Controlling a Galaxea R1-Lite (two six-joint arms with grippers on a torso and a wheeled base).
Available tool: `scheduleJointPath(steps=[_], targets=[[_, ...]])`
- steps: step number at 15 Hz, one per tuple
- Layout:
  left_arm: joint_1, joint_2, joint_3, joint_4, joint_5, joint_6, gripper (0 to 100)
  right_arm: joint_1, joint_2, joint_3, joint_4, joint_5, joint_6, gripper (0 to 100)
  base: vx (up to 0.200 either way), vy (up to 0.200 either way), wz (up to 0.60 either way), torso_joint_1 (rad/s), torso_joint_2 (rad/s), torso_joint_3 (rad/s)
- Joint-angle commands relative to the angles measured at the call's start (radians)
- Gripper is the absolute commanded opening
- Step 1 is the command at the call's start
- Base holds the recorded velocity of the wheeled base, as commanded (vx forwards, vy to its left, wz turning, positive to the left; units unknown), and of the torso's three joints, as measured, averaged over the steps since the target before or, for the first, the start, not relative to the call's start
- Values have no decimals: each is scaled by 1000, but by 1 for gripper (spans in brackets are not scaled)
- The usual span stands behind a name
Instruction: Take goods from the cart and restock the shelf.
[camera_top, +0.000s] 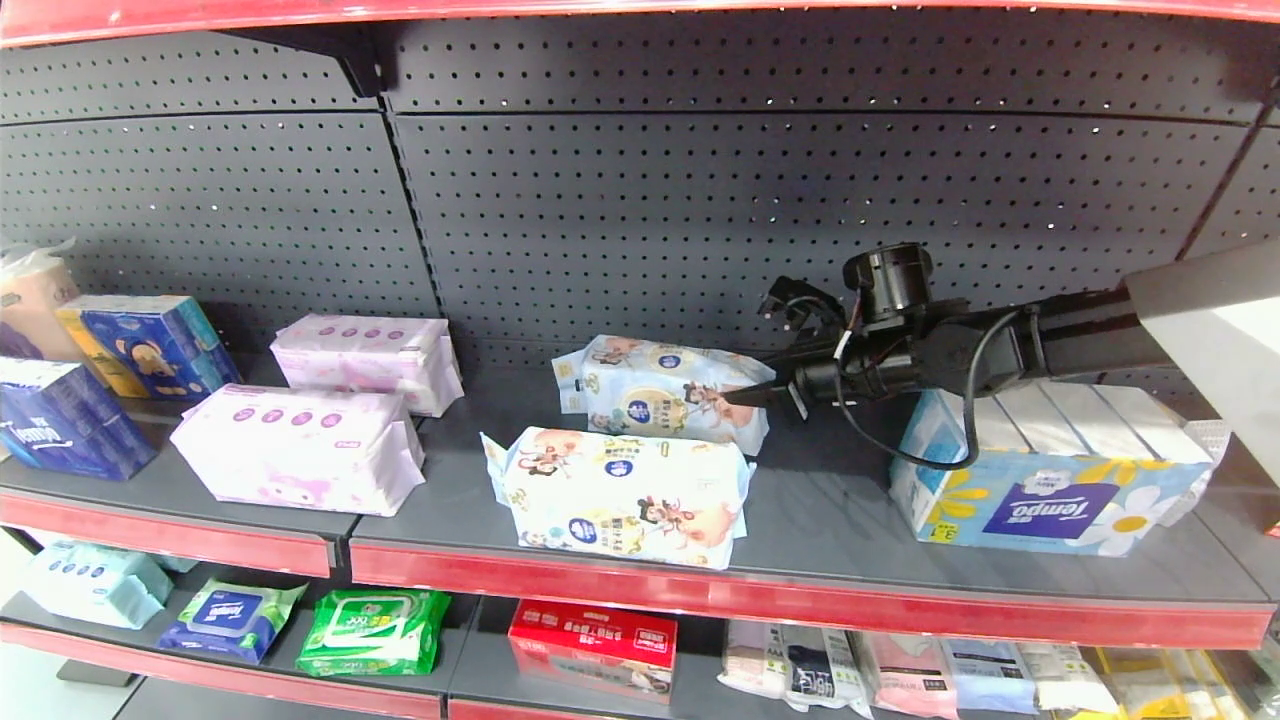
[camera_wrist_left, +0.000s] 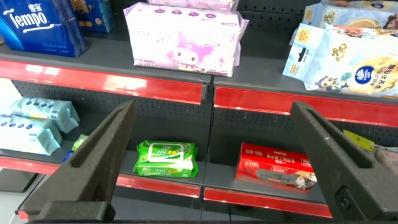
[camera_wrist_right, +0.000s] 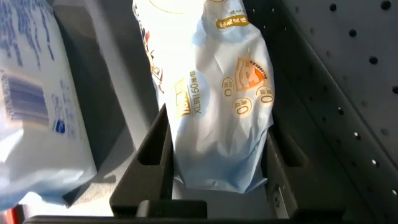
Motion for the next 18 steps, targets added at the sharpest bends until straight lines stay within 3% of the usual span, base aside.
scheduleJointPath(steps=[1, 9, 18], targets=[[0, 0, 0, -1, 0, 0, 100, -2, -7, 8, 0, 3, -2, 0, 0, 0, 0, 0, 0, 0], [0, 0, 0, -1, 0, -1, 100, -6, 14, -1, 0, 15, -42, 0, 0, 0, 0, 0, 0, 0], [0, 0, 0, -1, 0, 0, 100, -15, 39, -32, -2, 103, -51, 0, 0, 0, 0, 0, 0, 0]])
